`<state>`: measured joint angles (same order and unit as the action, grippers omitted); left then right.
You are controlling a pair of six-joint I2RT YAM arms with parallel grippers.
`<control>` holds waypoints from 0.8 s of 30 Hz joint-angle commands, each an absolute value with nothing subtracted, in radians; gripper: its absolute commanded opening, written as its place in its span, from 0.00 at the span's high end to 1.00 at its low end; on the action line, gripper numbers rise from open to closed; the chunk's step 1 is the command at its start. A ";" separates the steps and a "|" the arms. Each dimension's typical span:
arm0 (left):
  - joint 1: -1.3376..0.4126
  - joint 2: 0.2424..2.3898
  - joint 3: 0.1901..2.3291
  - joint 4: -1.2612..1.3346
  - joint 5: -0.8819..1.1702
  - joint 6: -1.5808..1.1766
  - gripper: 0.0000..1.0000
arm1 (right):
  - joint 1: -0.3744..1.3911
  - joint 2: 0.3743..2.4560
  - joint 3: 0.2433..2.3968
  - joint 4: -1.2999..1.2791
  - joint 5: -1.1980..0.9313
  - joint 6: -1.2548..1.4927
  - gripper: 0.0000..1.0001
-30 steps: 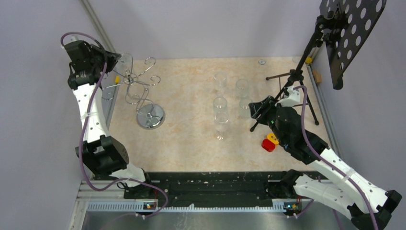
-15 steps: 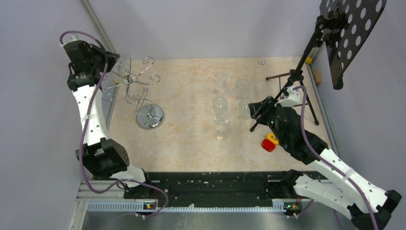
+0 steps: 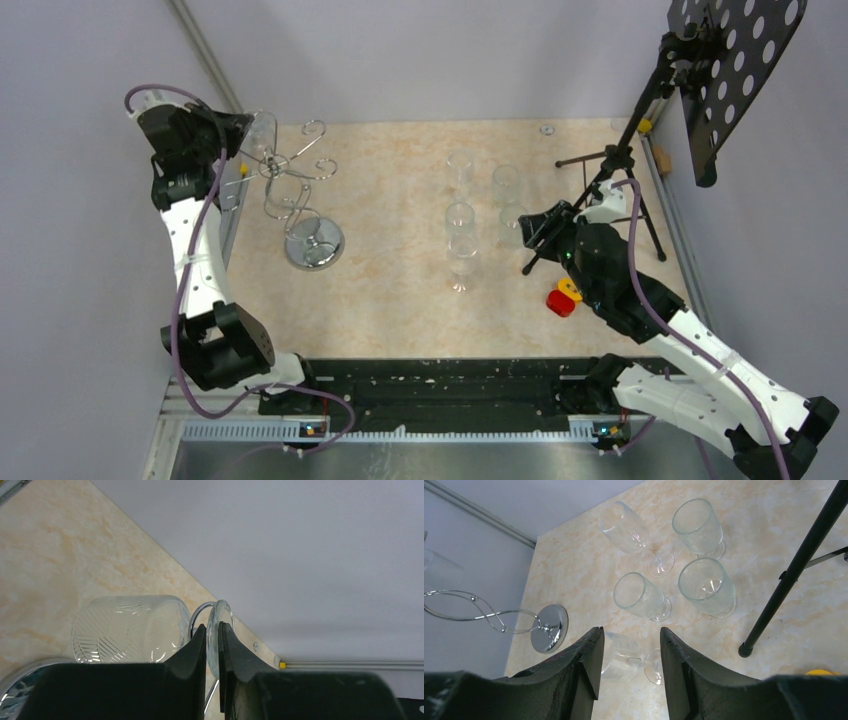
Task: Take the wine glass off the wine glass rack
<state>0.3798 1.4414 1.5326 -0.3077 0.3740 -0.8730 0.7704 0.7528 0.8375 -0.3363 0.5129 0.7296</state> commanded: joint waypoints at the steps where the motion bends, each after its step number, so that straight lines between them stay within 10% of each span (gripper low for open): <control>1: 0.375 1.340 1.463 -0.076 0.424 -0.989 1.00 | 0.779 0.739 0.841 -0.298 0.508 0.730 0.54; 24: 0.377 1.309 1.283 0.229 0.418 -1.166 1.00 | 0.778 0.738 0.828 -0.286 0.509 0.731 0.54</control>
